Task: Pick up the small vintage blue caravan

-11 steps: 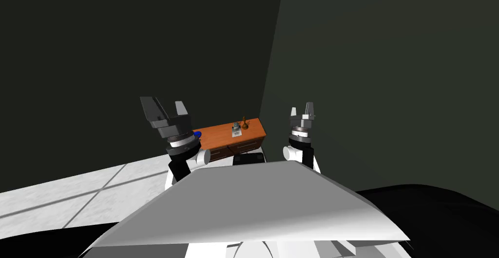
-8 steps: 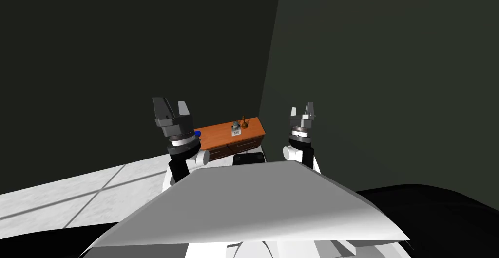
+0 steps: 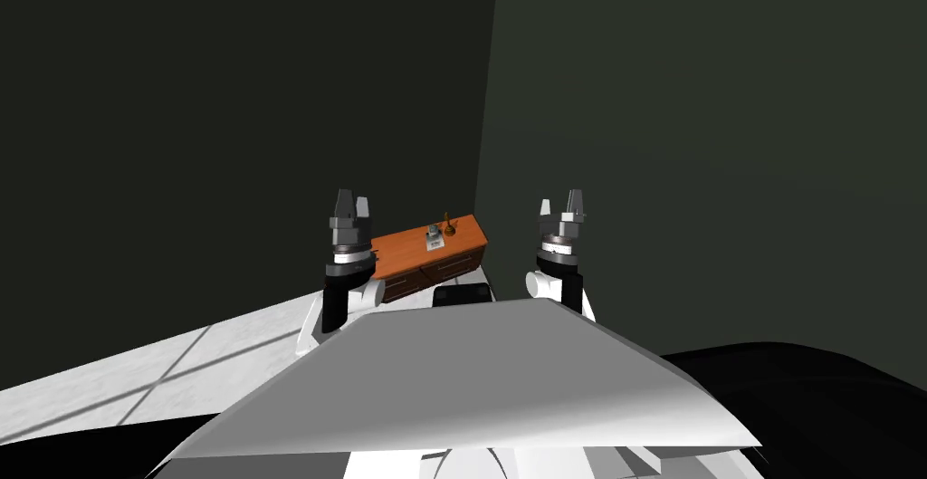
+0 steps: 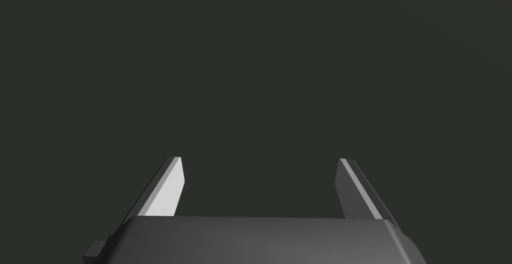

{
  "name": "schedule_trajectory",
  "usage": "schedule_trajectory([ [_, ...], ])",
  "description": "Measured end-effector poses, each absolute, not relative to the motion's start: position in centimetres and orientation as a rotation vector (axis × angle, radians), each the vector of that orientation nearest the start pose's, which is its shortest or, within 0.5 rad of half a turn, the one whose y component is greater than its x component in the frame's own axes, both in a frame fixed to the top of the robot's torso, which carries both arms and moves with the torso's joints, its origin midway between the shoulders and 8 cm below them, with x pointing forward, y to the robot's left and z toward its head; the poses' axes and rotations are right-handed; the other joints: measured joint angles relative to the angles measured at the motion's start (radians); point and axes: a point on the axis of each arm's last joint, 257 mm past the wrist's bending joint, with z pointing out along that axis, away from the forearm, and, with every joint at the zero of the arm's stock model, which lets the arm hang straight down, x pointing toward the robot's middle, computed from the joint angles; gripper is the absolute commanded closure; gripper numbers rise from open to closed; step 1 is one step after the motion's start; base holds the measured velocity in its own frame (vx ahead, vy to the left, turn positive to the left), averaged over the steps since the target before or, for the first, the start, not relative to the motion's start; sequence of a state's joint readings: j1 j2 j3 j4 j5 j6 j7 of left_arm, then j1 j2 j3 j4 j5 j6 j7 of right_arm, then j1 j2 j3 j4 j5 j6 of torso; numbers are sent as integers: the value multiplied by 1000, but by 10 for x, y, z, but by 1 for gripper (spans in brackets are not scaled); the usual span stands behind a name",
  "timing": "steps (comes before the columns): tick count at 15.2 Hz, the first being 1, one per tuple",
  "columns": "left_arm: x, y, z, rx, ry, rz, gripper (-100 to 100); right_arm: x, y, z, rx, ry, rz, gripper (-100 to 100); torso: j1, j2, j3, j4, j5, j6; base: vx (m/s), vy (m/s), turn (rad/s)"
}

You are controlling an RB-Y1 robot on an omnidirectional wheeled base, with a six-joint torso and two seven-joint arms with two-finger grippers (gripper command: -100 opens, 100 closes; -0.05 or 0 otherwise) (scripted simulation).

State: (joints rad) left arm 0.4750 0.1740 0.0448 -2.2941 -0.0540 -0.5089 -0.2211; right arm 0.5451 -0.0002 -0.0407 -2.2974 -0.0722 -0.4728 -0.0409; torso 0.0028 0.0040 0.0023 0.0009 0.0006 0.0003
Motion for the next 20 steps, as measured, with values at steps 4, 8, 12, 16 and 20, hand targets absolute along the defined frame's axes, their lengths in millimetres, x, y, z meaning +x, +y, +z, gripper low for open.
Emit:
schedule_trajectory([
  [4, 366, 270, 12, -384, 884, -992, -100, 337, -306, 14, 752, 585, 1317, 0, 0, -1, -1, 0, 0, 0, -35, 24, -174],
  [8, 385, 277, -15, -411, 977, -943, -100, 337, -306, 14, 751, 586, 1318, 0, -2, -2, -1, 0, -1, 2, -22, 23, -152],
  [12, 404, 287, -55, -453, 1093, -874, -100, 338, -305, 14, 751, 586, 1322, 0, -6, 0, 0, 0, -2, 5, -21, 32, -224],
  [16, 418, 303, -88, -490, 1196, -801, -100, 338, -305, 14, 751, 586, 1323, 0, -9, 1, 1, 0, -3, 5, -24, 26, -183],
  [20, 431, 318, -121, -525, 1284, -735, -100, 338, -304, 14, 751, 586, 1323, 0, -10, 0, 0, 0, -3, 6, -14, 22, -173],
])
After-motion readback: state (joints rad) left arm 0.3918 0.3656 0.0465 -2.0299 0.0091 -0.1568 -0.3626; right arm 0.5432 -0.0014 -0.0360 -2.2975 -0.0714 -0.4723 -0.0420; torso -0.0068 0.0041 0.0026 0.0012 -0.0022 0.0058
